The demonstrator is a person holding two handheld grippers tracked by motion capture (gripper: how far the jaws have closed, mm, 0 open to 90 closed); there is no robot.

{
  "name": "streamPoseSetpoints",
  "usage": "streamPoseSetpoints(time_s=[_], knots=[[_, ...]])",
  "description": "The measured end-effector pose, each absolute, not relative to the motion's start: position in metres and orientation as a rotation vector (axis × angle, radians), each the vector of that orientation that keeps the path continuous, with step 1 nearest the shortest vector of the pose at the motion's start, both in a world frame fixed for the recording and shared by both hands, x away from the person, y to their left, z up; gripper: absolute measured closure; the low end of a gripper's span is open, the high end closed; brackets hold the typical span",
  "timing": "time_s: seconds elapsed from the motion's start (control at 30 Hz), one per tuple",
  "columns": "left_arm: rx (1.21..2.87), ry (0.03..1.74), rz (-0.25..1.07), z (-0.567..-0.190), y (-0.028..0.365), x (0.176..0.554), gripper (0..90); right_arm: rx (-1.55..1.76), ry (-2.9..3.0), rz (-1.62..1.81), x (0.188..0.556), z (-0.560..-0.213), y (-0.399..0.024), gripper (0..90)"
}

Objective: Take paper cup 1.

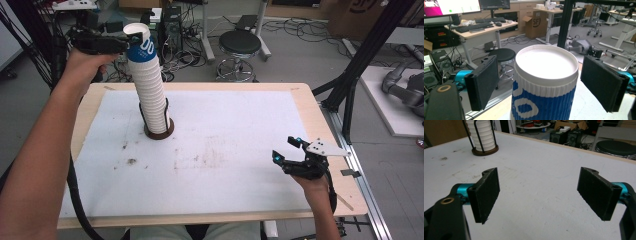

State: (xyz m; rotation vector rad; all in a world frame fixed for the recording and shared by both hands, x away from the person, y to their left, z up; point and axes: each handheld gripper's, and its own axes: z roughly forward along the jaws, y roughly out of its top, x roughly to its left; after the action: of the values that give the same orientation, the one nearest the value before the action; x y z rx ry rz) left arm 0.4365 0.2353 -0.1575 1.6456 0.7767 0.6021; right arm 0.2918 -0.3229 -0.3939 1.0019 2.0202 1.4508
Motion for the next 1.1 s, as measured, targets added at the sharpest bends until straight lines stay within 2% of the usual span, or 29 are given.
streamPoseSetpoints(time_s=[0.2,0.57,1.1], knots=[[1.676,0.762,0.601,-0.160,0.230,0.439,28.4,1.009,2.017,1.451,0.291,-0.394,-0.324,18.6],[1.686,0.763,0.609,-0.156,0.229,0.439,29.9,1.008,2.011,1.455,0.292,-0.394,-0.324,18.6],[1.546,0.737,0.664,-0.115,0.244,0.416,30.2,1.012,2.007,1.459,0.291,-0.394,-0.325,18.6]])
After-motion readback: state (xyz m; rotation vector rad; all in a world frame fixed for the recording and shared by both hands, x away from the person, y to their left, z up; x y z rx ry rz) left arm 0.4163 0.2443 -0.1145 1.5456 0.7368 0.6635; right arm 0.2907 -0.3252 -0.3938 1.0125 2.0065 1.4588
